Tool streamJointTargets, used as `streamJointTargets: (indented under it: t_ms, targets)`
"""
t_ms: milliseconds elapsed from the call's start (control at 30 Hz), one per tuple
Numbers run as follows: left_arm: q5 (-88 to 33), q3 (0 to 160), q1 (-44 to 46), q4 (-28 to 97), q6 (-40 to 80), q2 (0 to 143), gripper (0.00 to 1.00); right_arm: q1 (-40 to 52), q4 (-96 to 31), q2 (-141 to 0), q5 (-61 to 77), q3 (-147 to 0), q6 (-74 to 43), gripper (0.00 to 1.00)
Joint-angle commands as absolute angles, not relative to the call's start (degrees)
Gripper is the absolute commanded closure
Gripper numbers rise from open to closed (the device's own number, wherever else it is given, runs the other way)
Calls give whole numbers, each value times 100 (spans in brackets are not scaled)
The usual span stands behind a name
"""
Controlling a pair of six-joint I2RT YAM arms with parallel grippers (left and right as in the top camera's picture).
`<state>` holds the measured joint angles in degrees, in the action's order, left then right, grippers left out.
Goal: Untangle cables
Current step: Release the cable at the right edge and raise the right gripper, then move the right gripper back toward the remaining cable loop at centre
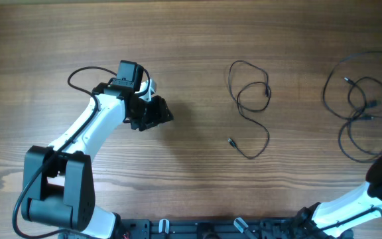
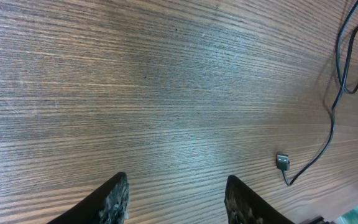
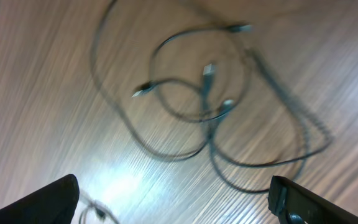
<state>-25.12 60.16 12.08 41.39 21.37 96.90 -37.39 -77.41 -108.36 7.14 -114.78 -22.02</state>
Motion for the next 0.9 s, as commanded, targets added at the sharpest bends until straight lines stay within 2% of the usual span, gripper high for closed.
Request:
streamJointTargets:
  t_ms: [0,500,667,867]
  targets:
    - [-2434,6031,1227,4141,2126,9601,48,-3227,-7797,-10899,1131,-11465,-1372,0]
    - [-1199,6031,1098,4493,2150,9601,48,-454,-7985,-11120,1162,-11463,16,0]
    - [-1186,6031,882,4530,2150,9601,47,423,-8215,-11498,666,-11463,-5,0]
    - [-1184,6031,578,4602,2150,9601,44,1048,-8440,-12033,554,-11461,-93,2]
